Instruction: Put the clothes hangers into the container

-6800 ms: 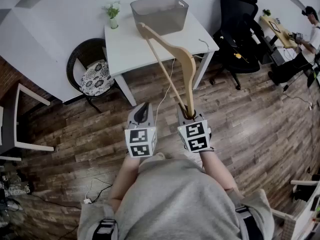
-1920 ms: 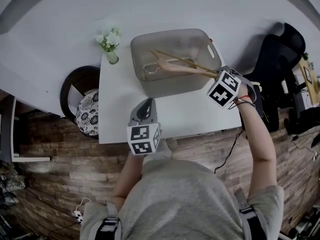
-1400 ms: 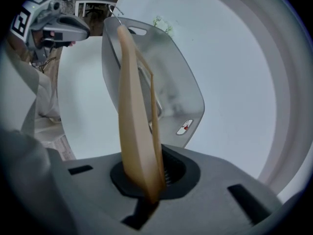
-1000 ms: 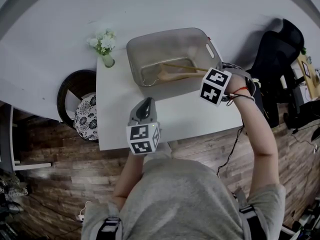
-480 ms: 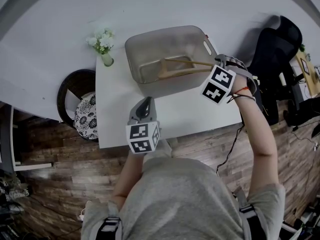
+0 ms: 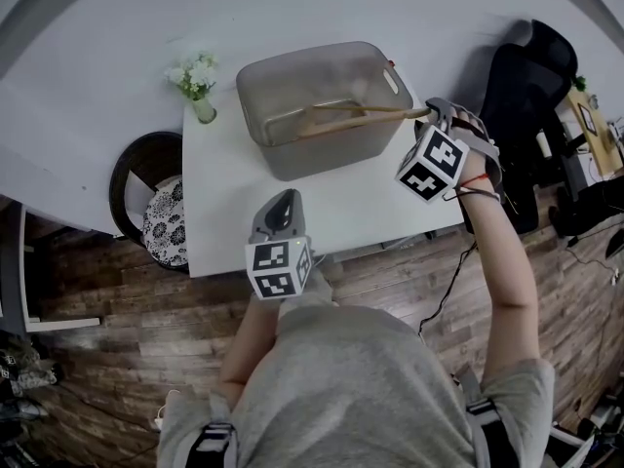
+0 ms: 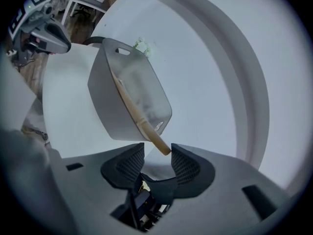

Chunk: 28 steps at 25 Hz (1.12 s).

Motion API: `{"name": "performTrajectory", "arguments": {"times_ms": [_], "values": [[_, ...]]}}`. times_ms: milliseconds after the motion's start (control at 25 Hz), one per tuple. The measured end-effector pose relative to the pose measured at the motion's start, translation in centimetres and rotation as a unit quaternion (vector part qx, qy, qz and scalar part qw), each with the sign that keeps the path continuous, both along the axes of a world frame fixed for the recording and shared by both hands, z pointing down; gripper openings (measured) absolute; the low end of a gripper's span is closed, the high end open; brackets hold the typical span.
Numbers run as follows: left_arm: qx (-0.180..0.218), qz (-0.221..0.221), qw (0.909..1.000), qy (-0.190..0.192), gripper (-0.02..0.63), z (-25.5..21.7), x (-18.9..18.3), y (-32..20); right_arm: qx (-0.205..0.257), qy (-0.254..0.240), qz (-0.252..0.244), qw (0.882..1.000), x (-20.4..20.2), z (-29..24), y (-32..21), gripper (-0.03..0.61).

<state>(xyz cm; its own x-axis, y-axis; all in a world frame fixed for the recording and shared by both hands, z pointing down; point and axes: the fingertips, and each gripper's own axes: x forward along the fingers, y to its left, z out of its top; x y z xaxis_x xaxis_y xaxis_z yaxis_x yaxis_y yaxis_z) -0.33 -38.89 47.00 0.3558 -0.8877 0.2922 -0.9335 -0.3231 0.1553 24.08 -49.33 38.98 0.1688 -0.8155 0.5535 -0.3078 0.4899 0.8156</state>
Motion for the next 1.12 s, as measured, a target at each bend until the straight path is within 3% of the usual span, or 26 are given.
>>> {"name": "performTrajectory", "arguments": {"times_ms": [200,560,920,1120], "values": [[0.002,-0.002,1.0000,-0.001,0.017,-0.2,0.2,2.6,0.028,-0.012,0.002,1.000,0.4,-1.2,2.4,0.173],[0.005,-0.006,1.0000,-0.001,0.017,-0.5,0.3,7.0,0.037,-0.051,-0.010,0.998,-0.7,-0.6,7.9,0.142],[0.007,-0.001,1.0000,-0.003,0.017,-1.0,0.2,10.8,0.061,-0.146,-0.022,0.987,-3.9,0.2,13.7,0.014],[0.014,0.006,0.9999,-0.001,0.017,-1.6,-0.5,11.8,0.057,-0.224,-0.020,0.973,-6.5,0.3,16.9,0.003]]}}
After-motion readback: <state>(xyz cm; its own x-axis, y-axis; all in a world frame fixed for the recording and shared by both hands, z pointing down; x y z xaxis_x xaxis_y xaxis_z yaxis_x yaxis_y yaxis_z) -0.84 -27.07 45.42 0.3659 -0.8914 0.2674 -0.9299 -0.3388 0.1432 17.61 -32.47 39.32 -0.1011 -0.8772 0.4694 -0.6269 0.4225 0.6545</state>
